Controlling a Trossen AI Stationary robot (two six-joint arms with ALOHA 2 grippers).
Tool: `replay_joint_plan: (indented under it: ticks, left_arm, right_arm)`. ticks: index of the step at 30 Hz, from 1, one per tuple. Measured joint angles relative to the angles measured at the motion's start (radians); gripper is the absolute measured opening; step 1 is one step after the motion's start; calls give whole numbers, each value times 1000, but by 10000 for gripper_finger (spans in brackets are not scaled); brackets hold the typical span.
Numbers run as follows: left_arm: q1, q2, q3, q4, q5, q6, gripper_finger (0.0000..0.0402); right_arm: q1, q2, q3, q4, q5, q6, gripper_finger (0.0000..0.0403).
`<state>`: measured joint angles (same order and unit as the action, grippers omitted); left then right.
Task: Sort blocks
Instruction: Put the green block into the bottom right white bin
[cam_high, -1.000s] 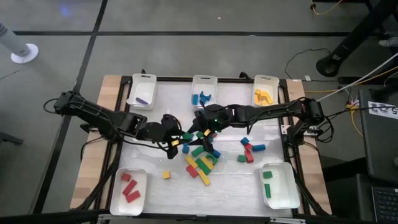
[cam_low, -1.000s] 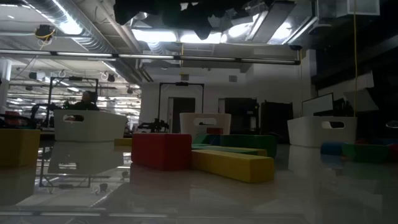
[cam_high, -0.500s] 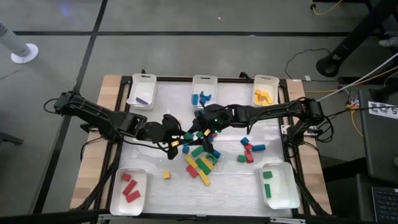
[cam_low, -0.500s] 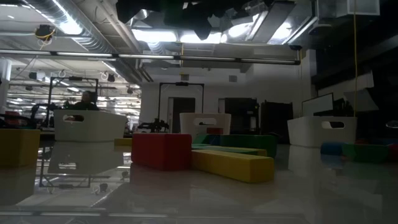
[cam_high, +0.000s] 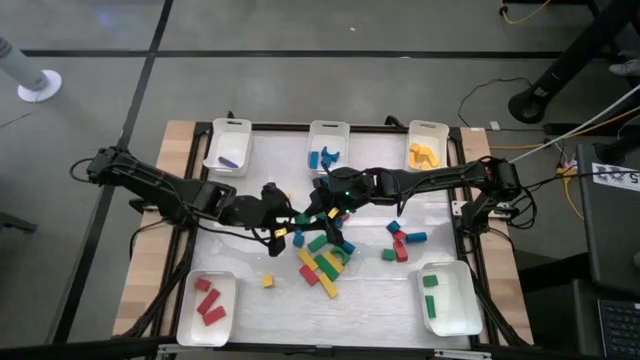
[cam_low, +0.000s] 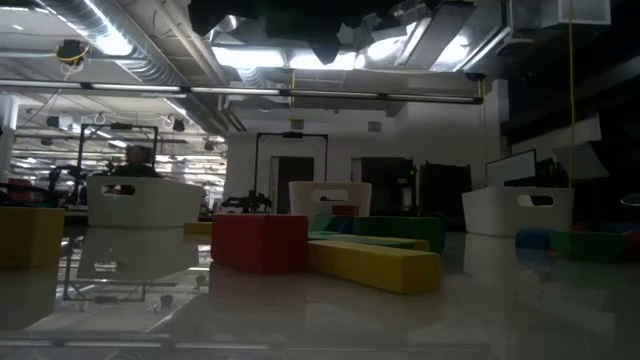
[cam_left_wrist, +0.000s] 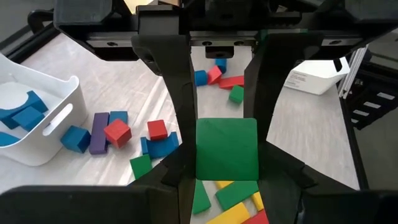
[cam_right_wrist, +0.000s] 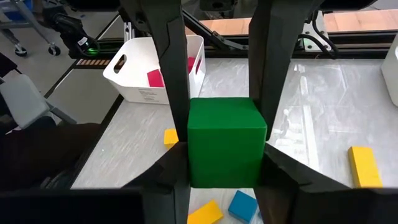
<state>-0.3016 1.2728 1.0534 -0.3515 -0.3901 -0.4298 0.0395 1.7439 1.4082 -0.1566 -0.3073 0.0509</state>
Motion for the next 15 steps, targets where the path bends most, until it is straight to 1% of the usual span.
replay_joint_plan:
  ticks: [2, 5, 7, 13, 15]
  left_arm:
    - [0, 0, 0, -1, 0, -1, 125]
    - [0, 0, 0, -2, 0, 15, 125]
    - [0, 0, 0, -2, 0, 21, 125]
    - [12, 0, 0, -5, 1, 19, 125]
    - [14, 0, 0, -6, 1, 20, 125]
  right_arm:
    - [0, 0, 0, 0, 0, 0, 134]
    - [0, 0, 0, 0, 0, 0, 151]
    - [0, 0, 0, -1, -1, 0, 155]
    - [0, 0, 0, -2, 0, 0, 133]
    - [0, 0, 0, -3, 0, 0, 133]
